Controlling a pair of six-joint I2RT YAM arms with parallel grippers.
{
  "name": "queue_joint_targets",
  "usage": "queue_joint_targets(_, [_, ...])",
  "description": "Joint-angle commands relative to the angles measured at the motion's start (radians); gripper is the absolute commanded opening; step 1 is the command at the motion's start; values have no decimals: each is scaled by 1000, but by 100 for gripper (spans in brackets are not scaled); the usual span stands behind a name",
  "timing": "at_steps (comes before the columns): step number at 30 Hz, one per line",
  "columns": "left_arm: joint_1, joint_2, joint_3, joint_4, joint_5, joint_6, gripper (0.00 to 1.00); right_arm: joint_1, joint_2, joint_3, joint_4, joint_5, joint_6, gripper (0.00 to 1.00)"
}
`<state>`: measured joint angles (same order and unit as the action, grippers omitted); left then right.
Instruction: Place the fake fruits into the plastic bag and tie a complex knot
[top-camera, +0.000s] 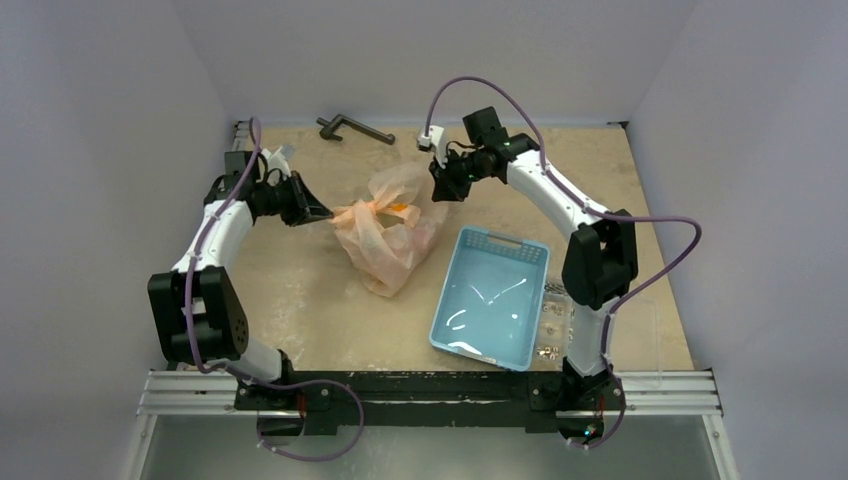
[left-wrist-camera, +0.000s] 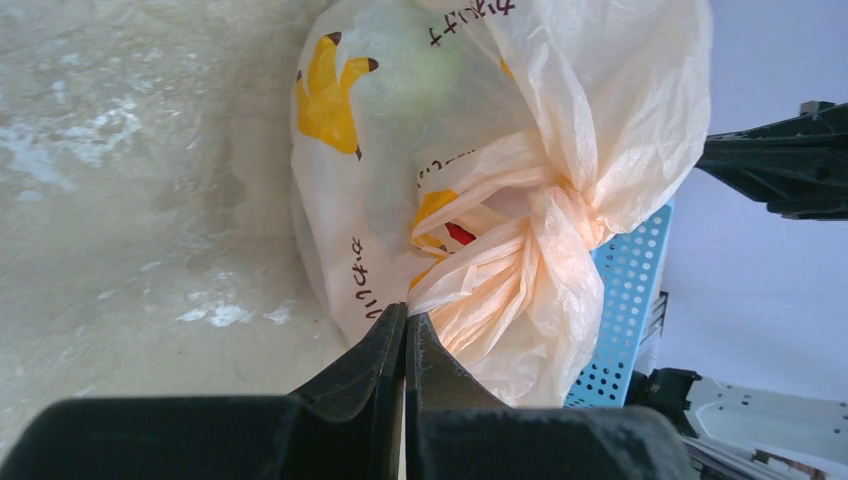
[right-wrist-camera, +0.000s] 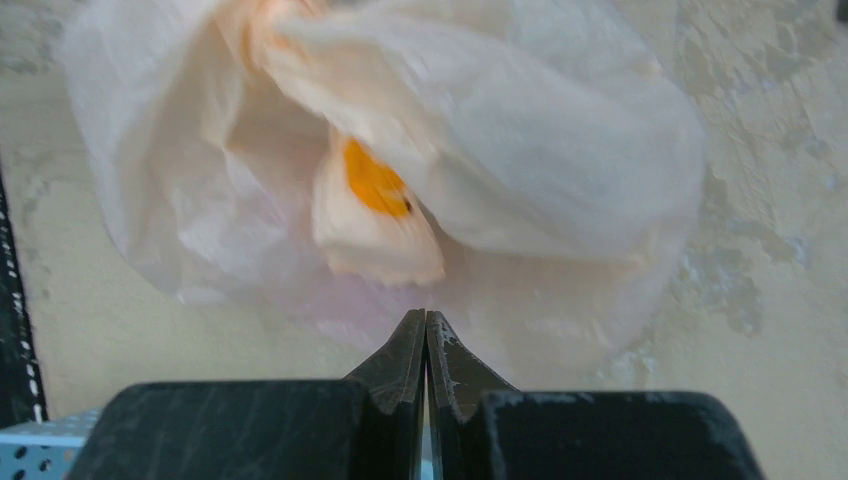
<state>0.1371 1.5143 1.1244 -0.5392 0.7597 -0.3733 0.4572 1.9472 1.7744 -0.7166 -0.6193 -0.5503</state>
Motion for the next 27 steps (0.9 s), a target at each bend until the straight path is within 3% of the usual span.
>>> queue_joint_targets(1, [17,-28,33,-43,-64,58,0,-20,-42,-13,-76,89,-141,0])
queue_joint_targets(5, [-1,-23,11,5,16,15,0,-21,-14,41,-117,-31,-90,1])
queue_joint_targets(10, [-16,-31,-2,17,35,4,0,12,-45,-10,50,-133,150,48])
queue_joint_targets(11, [-16,-31,-4,19,36,2,0,29,-54,-29,97,-131,182,52])
queue_joint_targets(20, [-31,-36,6,31,46,-13,0,120,-2,-73,245,49,249,73])
queue_joint_targets(27, [-37,-44,-9,50,42,-35,0,168,60,-50,277,135,245,75])
